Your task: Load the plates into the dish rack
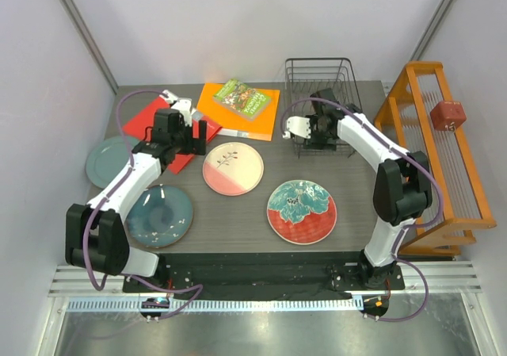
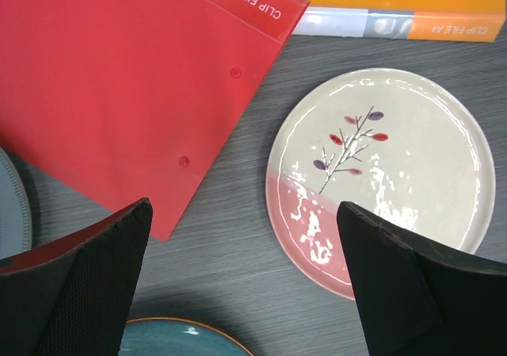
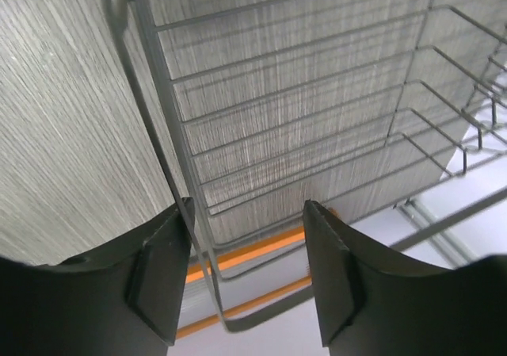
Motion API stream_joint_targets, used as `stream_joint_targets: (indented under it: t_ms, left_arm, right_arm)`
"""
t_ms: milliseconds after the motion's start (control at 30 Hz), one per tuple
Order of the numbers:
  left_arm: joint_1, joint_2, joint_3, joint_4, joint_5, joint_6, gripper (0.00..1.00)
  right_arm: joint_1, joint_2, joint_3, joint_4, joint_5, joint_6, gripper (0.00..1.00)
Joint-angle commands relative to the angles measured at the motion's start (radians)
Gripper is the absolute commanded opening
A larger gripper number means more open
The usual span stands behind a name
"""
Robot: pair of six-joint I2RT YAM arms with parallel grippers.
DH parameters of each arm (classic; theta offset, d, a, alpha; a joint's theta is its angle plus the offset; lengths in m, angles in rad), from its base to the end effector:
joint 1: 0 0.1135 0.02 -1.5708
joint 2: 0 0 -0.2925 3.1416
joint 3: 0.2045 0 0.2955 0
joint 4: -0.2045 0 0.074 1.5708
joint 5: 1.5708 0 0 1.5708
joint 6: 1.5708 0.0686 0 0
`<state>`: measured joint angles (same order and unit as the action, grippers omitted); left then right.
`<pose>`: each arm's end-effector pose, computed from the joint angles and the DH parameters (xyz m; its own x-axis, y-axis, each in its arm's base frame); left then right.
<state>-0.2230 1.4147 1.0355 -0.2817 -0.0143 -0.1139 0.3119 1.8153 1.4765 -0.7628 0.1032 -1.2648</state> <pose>0.3690 -0.0827 0.2636 -0.6186 0.0238 -0.7853 0.1407 0.9867 -0.0810 0.4285 0.1307 0.2309 -0.0070 -0.9988 -0.0486 -0.8881 0.0285 -0.4588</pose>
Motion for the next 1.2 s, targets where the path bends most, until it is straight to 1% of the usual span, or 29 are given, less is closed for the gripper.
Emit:
stream_joint_targets:
  t_ms: [0,33,67,133,167,200,267,300,400,433,467,500,533,567,633,667,700,767,800,833,900,1033,1100,1133,1167]
  left_arm:
    - [-0.028,-0.066,0.041,0.006,0.057,-0.050,0.99]
    - [-0.039,-0.071,0.047,-0.002,0.065,-0.061,0.99]
    - [-0.051,-0.075,0.063,-0.022,0.079,-0.072,0.99]
    - [-0.097,-0.079,0.078,-0.043,0.092,-0.108,0.99]
    - [-0.113,-0.074,0.092,-0.072,0.112,-0.124,0.99]
    - [-0.131,-0.072,0.098,-0.088,0.131,-0.172,1.00]
    - [-0.150,-0.063,0.095,-0.120,0.204,-0.228,0.99]
    - [-0.153,-0.062,0.087,-0.125,0.229,-0.283,0.99]
    - [-0.168,-0.065,0.006,-0.074,0.318,-0.389,0.97]
    - [-0.174,-0.065,-0.024,-0.021,0.332,-0.467,0.96]
    - [-0.182,-0.066,-0.053,0.013,0.350,-0.493,0.91]
    - [-0.188,-0.062,-0.113,0.048,0.384,-0.519,0.89]
    - [-0.196,-0.057,-0.139,0.114,0.399,-0.558,0.86]
    - [-0.208,-0.051,-0.162,0.146,0.421,-0.579,0.83]
    - [-0.220,-0.023,-0.218,0.231,0.480,-0.613,0.82]
    - [-0.240,-0.011,-0.233,0.251,0.497,-0.615,0.80]
    - [-0.249,0.012,-0.241,0.268,0.511,-0.615,0.79]
    - [-0.280,0.039,-0.255,0.279,0.537,-0.618,0.76]
    - [-0.286,0.052,-0.258,0.277,0.547,-0.625,0.76]
    - [-0.292,0.081,-0.262,0.317,0.565,-0.630,0.75]
    - [-0.315,0.108,-0.259,0.331,0.588,-0.632,0.71]
    - [-0.369,0.196,-0.242,0.352,0.597,-0.635,0.69]
    - [-0.380,0.223,-0.230,0.357,0.593,-0.638,0.69]
    - [-0.391,0.242,-0.223,0.358,0.596,-0.638,0.67]
    - [-0.397,0.269,-0.209,0.360,0.600,-0.635,0.66]
  right_arm:
    - [0.000,-0.148,0.048,0.089,0.062,0.105,0.66]
    - [0.000,-0.168,0.047,0.089,0.067,0.125,0.66]
    - [0.001,-0.204,0.045,0.088,0.073,0.145,0.73]
    - [0.001,-0.241,0.030,0.080,0.078,0.229,0.80]
    - [0.003,-0.261,0.024,0.070,0.076,0.263,0.82]
    - [0.003,-0.293,0.019,0.030,0.070,0.310,0.82]
    - [0.003,-0.318,0.015,-0.019,0.029,0.456,0.83]
    - [0.001,-0.342,0.005,-0.054,0.015,0.572,0.83]
    - [-0.016,-0.393,-0.034,-0.144,-0.089,0.749,0.84]
    - [-0.020,-0.402,-0.048,-0.170,-0.141,0.840,0.84]
    - [-0.028,-0.412,-0.083,-0.212,-0.227,0.878,0.84]
    - [-0.051,-0.437,-0.109,-0.223,-0.265,0.921,0.84]
    - [-0.066,-0.451,-0.136,-0.230,-0.316,0.982,0.84]
    - [-0.088,-0.468,-0.189,-0.233,-0.392,1.014,0.84]
    - [-0.157,-0.508,-0.246,-0.233,-0.468,1.058,0.84]
    - [-0.180,-0.519,-0.305,-0.233,-0.528,1.096,0.84]
    - [-0.201,-0.528,-0.335,-0.227,-0.554,1.113,0.84]
    - [-0.229,-0.563,-0.378,-0.175,-0.563,1.163,0.84]
    - [-0.235,-0.565,-0.387,-0.162,-0.604,1.179,0.84]
    - [-0.237,-0.567,-0.392,-0.155,-0.622,1.194,0.84]
    - [-0.243,-0.559,-0.407,-0.133,-0.676,1.244,0.83]
    - [-0.258,-0.551,-0.423,-0.110,-0.712,1.309,0.83]
    - [-0.290,-0.550,-0.462,-0.095,-0.743,1.369,0.83]
    - [-0.299,-0.553,-0.482,-0.089,-0.772,1.387,0.82]
    - [-0.325,-0.557,-0.528,-0.073,-0.781,1.403,0.83]
